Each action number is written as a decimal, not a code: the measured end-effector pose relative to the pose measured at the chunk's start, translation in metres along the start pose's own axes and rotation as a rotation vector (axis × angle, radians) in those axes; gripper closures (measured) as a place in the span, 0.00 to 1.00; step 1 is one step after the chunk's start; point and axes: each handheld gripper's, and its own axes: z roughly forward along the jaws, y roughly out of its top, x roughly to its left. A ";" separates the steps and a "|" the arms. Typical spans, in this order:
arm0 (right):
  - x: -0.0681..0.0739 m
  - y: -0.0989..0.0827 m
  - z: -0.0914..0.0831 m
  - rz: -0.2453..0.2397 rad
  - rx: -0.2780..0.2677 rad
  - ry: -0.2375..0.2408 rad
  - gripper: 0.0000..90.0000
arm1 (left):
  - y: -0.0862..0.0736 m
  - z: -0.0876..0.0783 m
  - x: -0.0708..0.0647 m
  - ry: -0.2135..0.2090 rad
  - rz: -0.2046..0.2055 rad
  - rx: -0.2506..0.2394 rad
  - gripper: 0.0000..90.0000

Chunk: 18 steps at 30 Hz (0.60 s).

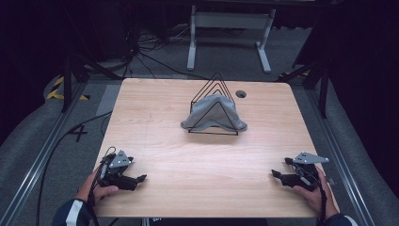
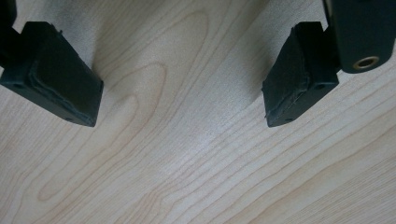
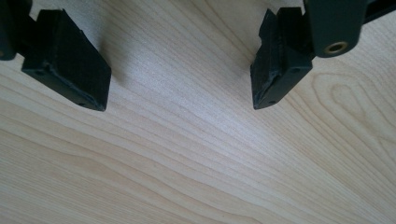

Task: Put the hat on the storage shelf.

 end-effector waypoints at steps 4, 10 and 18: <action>0.000 0.000 0.000 0.001 0.002 -0.007 0.22 | 0.000 0.000 0.000 0.004 0.004 -0.001 0.14; 0.000 0.000 0.001 0.009 0.003 -0.016 0.20 | 0.000 0.001 -0.001 0.004 -0.011 -0.005 0.13; 0.000 0.001 0.001 0.009 0.009 -0.023 0.20 | 0.001 0.002 -0.002 0.003 -0.011 -0.004 0.13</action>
